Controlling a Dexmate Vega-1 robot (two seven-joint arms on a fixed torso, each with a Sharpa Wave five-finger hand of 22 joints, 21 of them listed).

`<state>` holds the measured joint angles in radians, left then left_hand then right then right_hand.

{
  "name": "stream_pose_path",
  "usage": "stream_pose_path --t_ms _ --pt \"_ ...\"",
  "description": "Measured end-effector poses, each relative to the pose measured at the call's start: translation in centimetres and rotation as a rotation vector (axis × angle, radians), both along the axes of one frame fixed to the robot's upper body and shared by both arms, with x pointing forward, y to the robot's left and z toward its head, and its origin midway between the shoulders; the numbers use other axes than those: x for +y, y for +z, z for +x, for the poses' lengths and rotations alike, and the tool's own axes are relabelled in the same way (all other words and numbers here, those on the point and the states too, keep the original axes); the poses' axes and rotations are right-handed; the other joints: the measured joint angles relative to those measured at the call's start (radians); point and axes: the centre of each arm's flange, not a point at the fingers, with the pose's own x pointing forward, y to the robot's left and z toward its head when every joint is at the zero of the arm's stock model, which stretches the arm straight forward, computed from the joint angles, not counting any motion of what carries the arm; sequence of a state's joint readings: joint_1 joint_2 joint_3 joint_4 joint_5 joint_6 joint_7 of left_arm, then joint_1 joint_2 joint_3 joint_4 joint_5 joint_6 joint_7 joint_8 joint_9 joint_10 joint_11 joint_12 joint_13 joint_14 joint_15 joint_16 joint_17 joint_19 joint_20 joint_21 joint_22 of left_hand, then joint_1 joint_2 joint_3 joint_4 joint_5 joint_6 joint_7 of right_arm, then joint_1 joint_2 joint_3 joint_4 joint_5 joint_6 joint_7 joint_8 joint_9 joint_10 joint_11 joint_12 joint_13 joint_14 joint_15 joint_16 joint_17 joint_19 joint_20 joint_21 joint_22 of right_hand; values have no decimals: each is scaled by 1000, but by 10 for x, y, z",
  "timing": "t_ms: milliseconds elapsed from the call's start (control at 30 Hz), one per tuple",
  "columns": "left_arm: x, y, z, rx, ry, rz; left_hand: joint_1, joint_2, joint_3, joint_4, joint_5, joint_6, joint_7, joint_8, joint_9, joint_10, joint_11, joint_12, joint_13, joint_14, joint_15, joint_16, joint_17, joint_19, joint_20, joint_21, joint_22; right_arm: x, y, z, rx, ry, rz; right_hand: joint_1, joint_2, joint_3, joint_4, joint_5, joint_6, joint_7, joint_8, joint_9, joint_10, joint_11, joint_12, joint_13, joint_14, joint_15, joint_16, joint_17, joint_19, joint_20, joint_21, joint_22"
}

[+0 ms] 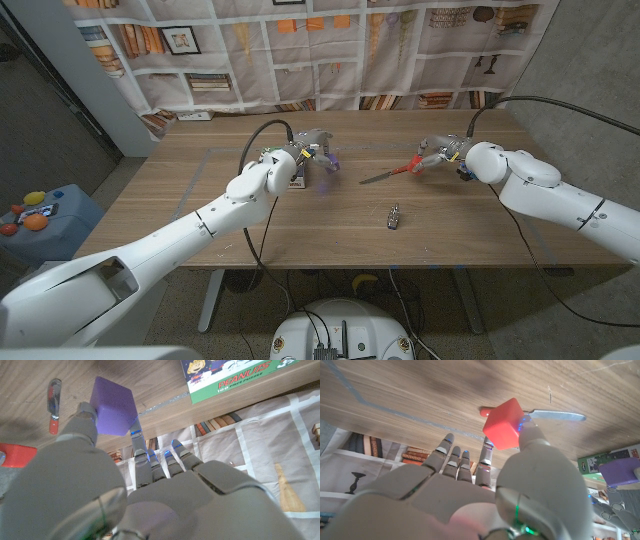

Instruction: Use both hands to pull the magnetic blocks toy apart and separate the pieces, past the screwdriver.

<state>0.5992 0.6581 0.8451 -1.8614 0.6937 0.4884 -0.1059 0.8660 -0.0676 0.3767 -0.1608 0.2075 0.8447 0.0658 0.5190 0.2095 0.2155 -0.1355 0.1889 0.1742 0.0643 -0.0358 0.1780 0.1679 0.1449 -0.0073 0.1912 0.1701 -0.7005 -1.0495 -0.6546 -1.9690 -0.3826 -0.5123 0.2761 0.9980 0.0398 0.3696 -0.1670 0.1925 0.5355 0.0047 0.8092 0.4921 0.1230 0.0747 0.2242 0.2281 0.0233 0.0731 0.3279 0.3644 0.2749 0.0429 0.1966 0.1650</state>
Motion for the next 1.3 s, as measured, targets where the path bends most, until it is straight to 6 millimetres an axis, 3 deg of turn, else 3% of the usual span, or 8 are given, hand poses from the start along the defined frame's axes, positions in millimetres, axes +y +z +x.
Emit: stream_pose_path --t_ms 1100,1300 --pt "-3 -20 13 1 56 31 -12 12 -6 0 4 0 0 1 0 0 0 0 0 0 0 0 0 -11 0 0 0 13 -19 15 41 -91 -109 0 0 -7 1 -3 -5 -5 0 0 7 -7 0 0 18 -18 0 1 20 -20 0 0" --pt "-5 -26 14 6 65 34 -12 12 -7 -1 4 0 0 1 0 0 0 0 0 0 0 0 0 -11 0 0 0 13 -22 18 44 -102 -116 0 0 -11 6 -3 -5 -5 0 -2 13 -13 0 0 18 -18 0 5 27 -13 0 0"
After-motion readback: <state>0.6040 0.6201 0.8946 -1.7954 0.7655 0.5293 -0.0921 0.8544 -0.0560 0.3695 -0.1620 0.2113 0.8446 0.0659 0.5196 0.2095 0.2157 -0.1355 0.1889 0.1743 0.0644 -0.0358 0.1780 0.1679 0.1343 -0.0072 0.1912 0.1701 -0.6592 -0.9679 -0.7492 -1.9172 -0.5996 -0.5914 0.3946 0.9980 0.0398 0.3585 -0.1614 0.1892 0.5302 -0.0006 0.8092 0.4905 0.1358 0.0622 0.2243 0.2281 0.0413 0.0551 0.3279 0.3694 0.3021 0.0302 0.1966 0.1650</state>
